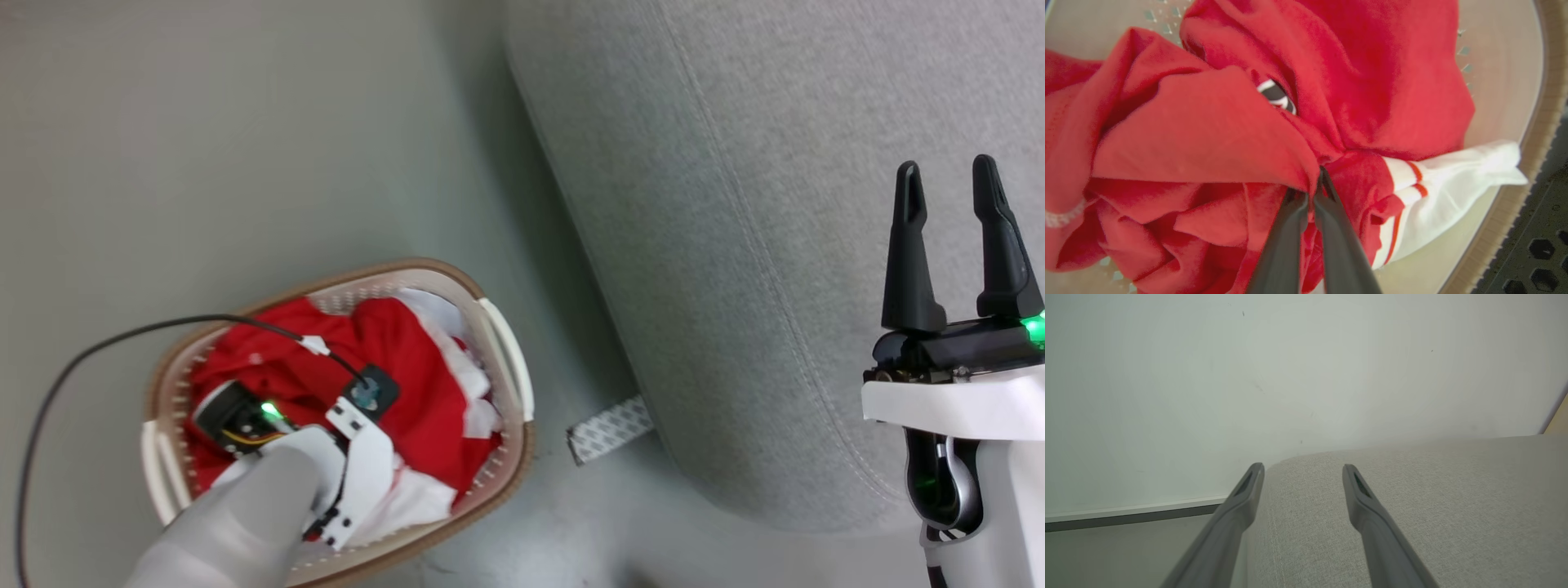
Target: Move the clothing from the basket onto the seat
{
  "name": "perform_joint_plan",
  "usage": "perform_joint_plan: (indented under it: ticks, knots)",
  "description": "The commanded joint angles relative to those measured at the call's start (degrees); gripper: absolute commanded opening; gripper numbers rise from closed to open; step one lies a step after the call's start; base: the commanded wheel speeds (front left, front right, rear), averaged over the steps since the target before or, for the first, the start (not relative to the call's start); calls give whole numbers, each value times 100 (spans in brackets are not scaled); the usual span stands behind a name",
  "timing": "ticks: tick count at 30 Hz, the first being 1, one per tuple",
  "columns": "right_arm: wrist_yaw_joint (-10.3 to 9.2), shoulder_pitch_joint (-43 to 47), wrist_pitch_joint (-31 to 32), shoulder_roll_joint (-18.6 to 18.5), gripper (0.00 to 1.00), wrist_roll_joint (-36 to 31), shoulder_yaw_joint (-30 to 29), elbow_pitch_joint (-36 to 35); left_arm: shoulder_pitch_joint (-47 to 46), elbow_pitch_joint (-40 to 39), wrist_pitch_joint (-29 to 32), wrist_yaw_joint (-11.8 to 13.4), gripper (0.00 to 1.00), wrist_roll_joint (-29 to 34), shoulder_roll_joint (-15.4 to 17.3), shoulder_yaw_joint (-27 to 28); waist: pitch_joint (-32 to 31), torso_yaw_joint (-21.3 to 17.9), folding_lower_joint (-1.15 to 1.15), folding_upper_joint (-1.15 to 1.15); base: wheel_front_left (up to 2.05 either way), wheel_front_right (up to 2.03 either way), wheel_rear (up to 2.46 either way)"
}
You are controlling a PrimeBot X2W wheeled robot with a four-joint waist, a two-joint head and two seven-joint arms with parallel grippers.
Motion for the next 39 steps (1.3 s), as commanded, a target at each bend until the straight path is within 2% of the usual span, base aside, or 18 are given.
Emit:
perform_joint_plan:
  ticks: [1, 14, 21, 26, 31, 39]
  knots:
    - [-12, 59, 3, -3, 100, -106, -13, 24, 22, -32, -106, 10, 0, -85, -46, -26, -238, 227, 0, 0, 0, 0, 0]
    - [-12, 341, 3, -8, 100, -652, -102, 192, 487, -140, -1224, 9, 0, -643, -551, -120, -1598, 1251, 0, 0, 0, 0, 0]
    - [-12, 636, 3, -76, 100, -778, -112, 354, 846, -483, -1788, 9, 0, -1104, -672, -109, -2344, 1687, 0, 0, 0, 0, 0]
    - [-12, 847, 3, -134, 100, -734, -94, 444, 1006, -893, -2048, 9, 0, -1386, -650, -22, -2755, 1916, 0, 0, 0, 0, 0]
    - [-12, 1023, 4, -161, 100, -665, -66, 483, 1122, -1444, -2138, 29, 0, -1622, -539, 290, -3092, 2079, 0, 0, 0, 0, 0]
    - [-12, 1238, 4, -129, 100, -572, 15, 529, 1359, -2885, -2136, 223, 0, -1713, -229, 982, -3465, 2275, 0, 0, 0, 0, 0]
